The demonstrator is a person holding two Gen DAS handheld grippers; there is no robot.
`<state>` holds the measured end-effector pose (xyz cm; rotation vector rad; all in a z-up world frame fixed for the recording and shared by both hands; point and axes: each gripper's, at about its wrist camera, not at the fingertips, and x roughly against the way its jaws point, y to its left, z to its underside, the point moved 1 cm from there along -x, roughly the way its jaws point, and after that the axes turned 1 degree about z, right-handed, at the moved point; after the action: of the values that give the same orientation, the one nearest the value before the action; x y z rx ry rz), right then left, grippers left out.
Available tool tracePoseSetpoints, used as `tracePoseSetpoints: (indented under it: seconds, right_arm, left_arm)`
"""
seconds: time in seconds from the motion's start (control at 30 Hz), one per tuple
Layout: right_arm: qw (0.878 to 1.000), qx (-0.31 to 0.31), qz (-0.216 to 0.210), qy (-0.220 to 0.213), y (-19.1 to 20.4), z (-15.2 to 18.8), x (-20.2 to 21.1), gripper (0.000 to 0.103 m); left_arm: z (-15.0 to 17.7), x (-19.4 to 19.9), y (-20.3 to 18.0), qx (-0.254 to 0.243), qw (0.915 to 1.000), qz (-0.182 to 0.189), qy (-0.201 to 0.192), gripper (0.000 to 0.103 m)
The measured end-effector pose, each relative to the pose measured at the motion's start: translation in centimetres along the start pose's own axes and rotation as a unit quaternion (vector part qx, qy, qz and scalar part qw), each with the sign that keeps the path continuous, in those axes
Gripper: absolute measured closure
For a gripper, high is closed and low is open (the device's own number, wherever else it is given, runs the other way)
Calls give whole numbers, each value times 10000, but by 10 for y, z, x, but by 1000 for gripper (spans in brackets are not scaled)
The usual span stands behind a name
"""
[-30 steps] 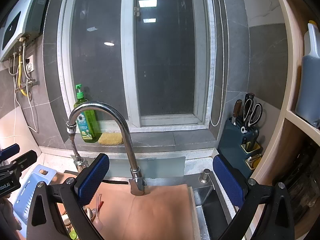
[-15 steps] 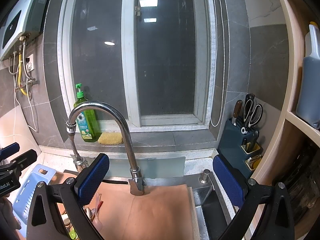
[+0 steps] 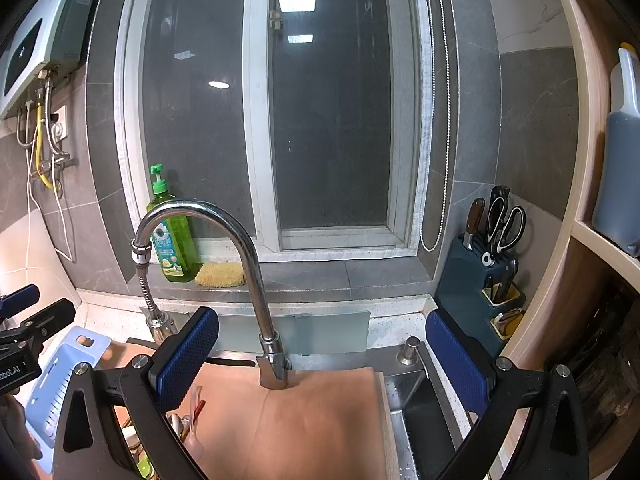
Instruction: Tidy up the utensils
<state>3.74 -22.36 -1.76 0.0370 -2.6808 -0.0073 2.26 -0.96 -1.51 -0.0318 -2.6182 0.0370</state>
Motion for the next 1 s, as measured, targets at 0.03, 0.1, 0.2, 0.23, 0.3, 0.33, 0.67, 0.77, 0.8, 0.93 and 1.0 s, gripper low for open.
tracePoseSetpoints:
  seconds: [0.03, 0.1, 0.2, 0.23, 0.3, 0.33, 0.67, 0.77, 0.8, 0.93, 1.0]
  right_arm:
    - [10000, 2, 2, 0, 1, 0, 0, 1]
    - [10000, -2, 1, 1, 1, 0, 0, 1]
    - [10000, 0, 6, 6, 1, 1, 0, 1]
    - [10000, 3, 10, 7, 2, 2, 0, 1]
    - [10000, -4, 7, 21, 1, 3, 0, 1]
    - [10000, -3, 10, 25, 2, 3, -1, 1]
    - [10000, -5, 14, 65, 2, 5, -3, 1]
    - [10000, -7, 12, 74, 2, 6, -4, 1]
    - [10000, -6, 11, 75, 2, 6, -4, 1]
    - [10000, -8, 10, 91, 1, 6, -5, 1]
    - [9999, -11, 7, 103, 2, 8, -5, 1]
  left_arm:
    - [0, 0, 0, -2, 10000, 3, 3, 18]
    - [0, 0, 0, -4, 10000, -3, 2, 18]
    - [1, 0, 0, -7, 10000, 4, 11, 18]
    - [1, 0, 0, -13, 10000, 7, 13, 18]
    - [1, -1, 0, -17, 10000, 9, 16, 18]
    - [0, -1, 0, -20, 10000, 7, 19, 18]
    - [2, -3, -1, -41, 10000, 38, 49, 18]
    - [3, -4, -1, -58, 10000, 48, 59, 18]
    - [3, -4, -1, -59, 10000, 51, 61, 18]
    - [3, -4, -1, -57, 10000, 46, 68, 18]
    - [4, -5, -1, -64, 9999, 43, 85, 18]
